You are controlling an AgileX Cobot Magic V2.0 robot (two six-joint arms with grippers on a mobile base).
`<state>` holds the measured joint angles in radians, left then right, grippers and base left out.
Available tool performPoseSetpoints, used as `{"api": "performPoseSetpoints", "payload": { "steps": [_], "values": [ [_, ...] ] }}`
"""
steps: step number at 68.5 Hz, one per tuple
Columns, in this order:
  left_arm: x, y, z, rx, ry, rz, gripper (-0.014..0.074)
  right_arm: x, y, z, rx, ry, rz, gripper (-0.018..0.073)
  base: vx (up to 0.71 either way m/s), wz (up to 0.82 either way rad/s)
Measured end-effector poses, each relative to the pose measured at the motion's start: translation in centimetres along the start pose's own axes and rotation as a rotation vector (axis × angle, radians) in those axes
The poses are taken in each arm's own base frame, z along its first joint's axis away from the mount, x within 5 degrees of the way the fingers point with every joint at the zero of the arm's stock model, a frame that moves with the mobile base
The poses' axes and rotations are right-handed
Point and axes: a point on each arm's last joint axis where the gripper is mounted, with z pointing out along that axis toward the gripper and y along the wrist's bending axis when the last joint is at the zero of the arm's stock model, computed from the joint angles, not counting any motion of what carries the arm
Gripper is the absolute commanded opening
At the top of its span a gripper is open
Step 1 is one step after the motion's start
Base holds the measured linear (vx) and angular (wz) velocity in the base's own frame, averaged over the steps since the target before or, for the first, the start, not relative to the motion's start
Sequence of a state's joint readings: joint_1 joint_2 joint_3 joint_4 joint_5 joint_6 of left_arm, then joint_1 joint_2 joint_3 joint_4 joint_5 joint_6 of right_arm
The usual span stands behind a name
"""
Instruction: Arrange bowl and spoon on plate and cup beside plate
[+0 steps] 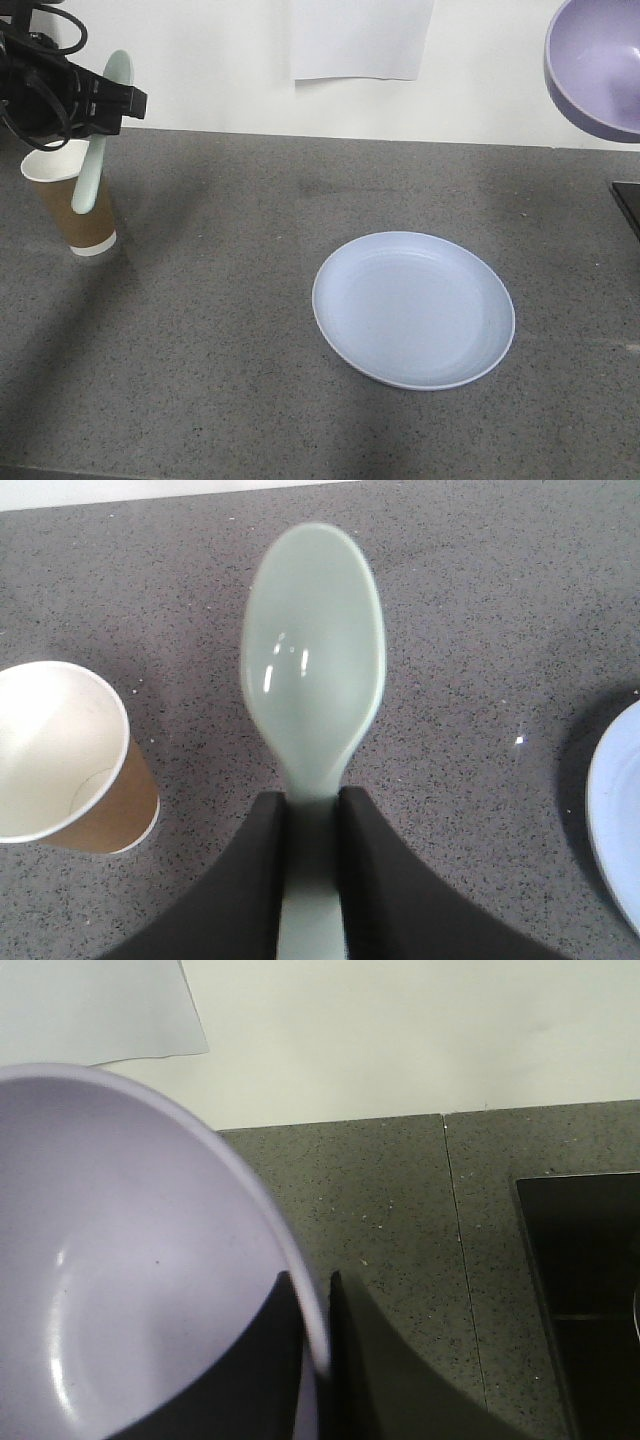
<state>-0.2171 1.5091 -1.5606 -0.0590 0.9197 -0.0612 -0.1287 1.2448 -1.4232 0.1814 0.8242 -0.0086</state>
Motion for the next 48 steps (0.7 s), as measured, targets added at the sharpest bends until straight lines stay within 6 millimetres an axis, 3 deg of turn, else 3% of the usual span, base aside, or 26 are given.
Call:
{"api": "performPoseSetpoints", "payload": {
  "steps": [48],
  "values": [
    [0.0, 0.0, 0.0, 0.0, 0.0, 0.0, -0.0006, 0.0, 0.0, 0.0, 0.0, 0.0, 0.0, -0.0006, 0.0, 0.0]
  ]
}}
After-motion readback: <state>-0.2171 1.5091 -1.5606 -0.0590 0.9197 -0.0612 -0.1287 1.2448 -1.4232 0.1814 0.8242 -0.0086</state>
